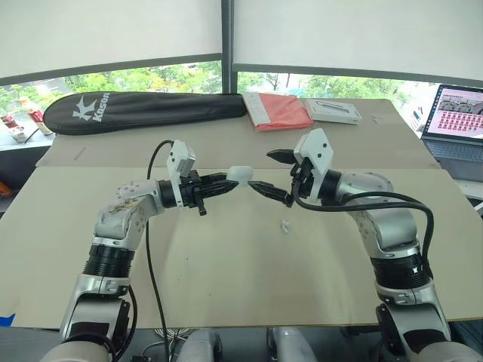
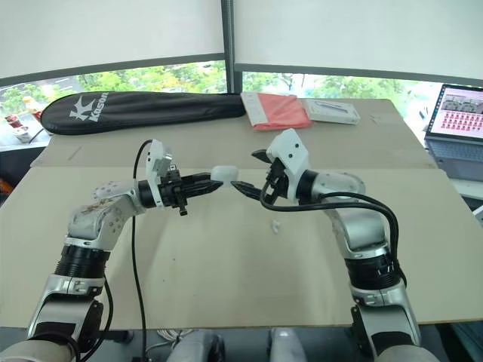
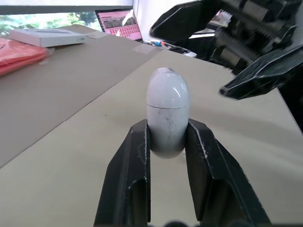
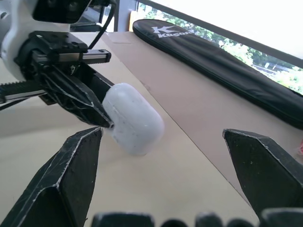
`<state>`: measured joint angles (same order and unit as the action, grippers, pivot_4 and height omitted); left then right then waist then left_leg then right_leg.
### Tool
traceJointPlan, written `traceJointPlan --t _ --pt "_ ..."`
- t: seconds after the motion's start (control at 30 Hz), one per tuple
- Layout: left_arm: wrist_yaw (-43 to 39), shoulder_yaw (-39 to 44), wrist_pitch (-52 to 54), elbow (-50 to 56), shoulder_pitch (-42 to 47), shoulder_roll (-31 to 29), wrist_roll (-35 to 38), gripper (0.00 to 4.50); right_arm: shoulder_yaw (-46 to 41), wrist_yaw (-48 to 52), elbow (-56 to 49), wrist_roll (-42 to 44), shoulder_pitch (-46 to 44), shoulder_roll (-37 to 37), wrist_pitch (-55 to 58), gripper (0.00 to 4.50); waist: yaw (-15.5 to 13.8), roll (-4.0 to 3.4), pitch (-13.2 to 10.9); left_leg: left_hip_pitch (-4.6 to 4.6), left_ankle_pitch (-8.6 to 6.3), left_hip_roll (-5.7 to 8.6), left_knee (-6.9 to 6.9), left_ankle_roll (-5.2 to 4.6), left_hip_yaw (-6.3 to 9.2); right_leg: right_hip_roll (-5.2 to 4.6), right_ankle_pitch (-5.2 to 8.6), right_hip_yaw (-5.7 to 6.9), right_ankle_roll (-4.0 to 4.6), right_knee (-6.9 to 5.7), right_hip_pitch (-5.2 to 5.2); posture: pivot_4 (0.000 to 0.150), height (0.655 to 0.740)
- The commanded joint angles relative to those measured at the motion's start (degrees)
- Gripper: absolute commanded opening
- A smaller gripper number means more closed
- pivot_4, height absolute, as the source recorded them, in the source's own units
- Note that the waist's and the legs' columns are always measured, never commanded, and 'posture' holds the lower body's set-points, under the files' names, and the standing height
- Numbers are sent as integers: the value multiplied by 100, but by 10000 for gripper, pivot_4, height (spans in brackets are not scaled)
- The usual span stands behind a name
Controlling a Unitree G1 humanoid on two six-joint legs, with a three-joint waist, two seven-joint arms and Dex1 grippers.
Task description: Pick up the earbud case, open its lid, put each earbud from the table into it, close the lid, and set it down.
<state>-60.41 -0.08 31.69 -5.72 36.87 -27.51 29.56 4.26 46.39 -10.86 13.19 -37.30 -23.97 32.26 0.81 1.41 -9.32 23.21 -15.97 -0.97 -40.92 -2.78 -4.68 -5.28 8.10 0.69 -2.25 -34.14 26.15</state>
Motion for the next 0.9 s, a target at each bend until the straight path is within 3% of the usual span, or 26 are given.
traceJointPlan --t 0.03,0.6,0.73,0.9 --pt "170 194 325 407 6 32 313 5425 7 -200 -27 12 -132 35 -38 44862 -6 0 0 1 0 0 1 0 0 0 0 0 0 0 0 1500 7400" --pt "337 178 21 414 -171 72 117 5425 -1071 -1101 285 1152 -566 457 992 44862 -13 0 0 3 0 2 3 1 -1 -1 -1 0 2 3 0 1500 7400" --pt "1033 468 -936 5 -60 277 -347 5425 -1107 -1522 148 984 -131 336 1120 44862 -16 0 0 2 0 2 3 1 -2 -1 -1 0 2 4 -1 1500 7400" --pt "2138 721 -2059 -65 -67 643 -928 5425 -709 -2116 -440 544 1115 383 1007 44862 -50 0 0 9 0 6 8 0 -5 -5 -1 3 2 8 -1 1500 7400"
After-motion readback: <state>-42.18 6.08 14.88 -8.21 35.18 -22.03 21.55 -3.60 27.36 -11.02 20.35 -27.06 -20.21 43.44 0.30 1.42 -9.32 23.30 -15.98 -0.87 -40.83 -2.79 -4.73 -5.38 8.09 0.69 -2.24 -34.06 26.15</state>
